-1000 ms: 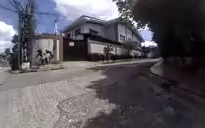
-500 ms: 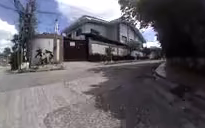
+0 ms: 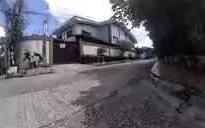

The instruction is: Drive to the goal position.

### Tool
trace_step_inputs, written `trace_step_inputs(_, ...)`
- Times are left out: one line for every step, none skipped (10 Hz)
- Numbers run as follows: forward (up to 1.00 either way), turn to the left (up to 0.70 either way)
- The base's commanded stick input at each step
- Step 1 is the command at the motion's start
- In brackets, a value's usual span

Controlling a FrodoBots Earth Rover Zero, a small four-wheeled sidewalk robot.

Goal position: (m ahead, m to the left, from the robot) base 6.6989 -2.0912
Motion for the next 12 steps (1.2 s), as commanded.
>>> trace_step_inputs(0.70, 0.00)
trace_step_inputs(0.70, 0.00)
trace_step_inputs(0.70, 0.00)
trace_step_inputs(0.70, 0.00)
trace_step_inputs(0.70, 0.00)
trace_step_inputs(0.70, 0.00)
trace_step_inputs(0.70, 0.00)
trace_step_inputs(0.70, 0.00)
trace_step_inputs(0.70, 0.00)
trace_step_inputs(0.70, 0.00)
trace_step_inputs(0.70, -0.35)
trace_step_inputs(0.70, -0.35)
